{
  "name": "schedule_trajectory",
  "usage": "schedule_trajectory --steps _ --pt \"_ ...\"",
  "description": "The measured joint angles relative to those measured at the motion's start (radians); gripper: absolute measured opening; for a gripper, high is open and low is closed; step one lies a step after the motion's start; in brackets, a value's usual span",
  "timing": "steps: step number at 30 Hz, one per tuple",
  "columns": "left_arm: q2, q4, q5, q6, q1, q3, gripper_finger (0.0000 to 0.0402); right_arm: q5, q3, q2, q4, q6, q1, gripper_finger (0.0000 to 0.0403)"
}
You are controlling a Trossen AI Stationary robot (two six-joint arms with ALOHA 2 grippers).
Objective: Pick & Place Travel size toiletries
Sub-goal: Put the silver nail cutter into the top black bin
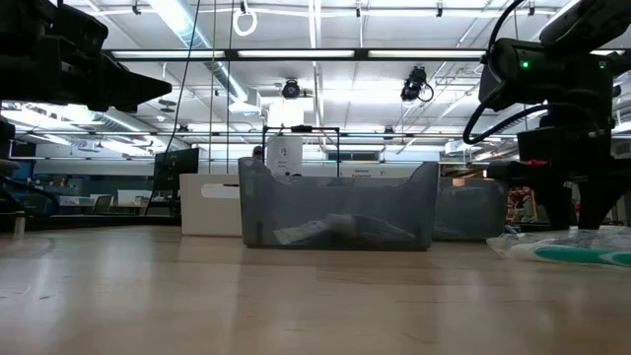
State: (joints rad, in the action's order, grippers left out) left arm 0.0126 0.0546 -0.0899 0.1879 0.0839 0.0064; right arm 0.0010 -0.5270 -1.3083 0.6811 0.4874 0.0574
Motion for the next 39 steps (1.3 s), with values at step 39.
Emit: schedule_trajectory --steps 39 --pt "0.000 0.001 0.000 0.000 0.000 0.000 0.0027 0.043 -0.272 0.224 0.179 0.027 -0.005 0.0059"
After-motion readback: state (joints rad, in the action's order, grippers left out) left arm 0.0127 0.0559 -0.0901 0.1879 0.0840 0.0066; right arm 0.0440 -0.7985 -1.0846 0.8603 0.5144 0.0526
